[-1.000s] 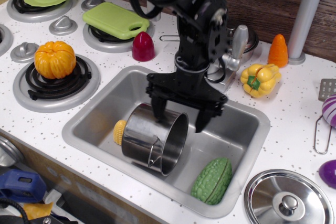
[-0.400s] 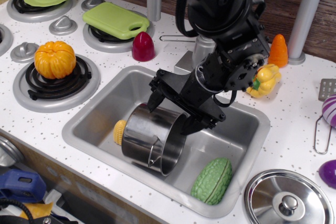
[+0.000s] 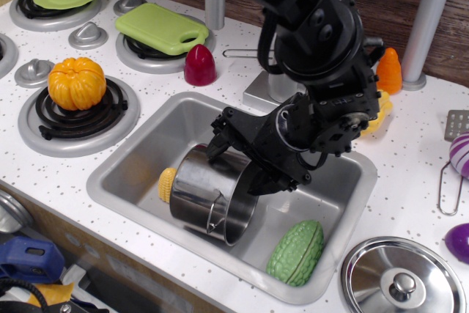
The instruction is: Flip pot upright in sink
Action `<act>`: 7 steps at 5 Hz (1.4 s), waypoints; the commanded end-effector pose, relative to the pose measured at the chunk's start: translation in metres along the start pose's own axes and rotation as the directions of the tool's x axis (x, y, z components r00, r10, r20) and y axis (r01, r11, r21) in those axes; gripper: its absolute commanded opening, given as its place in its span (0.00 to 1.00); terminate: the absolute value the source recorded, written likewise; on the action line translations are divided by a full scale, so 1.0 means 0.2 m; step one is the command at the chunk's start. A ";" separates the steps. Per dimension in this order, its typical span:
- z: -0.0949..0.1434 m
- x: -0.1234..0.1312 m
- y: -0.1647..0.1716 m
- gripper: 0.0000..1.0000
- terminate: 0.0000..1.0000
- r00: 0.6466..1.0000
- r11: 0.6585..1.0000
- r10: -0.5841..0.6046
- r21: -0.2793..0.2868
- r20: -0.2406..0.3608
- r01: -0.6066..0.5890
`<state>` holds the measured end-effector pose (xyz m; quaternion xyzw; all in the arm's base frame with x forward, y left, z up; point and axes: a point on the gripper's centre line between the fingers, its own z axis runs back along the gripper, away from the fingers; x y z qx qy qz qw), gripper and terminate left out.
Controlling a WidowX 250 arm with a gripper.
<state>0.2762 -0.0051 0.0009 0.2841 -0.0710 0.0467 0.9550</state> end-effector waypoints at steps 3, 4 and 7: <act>-0.02 0.02 0.07 0.00 0.00 0.998 0.997 0.055 -0.053 0.041 -0.053; -0.01 0.02 0.08 0.00 0.00 0.997 0.992 0.064 -0.114 0.052 -0.058; -0.05 0.02 0.10 1.00 0.00 0.989 0.900 0.085 -0.435 0.119 -0.025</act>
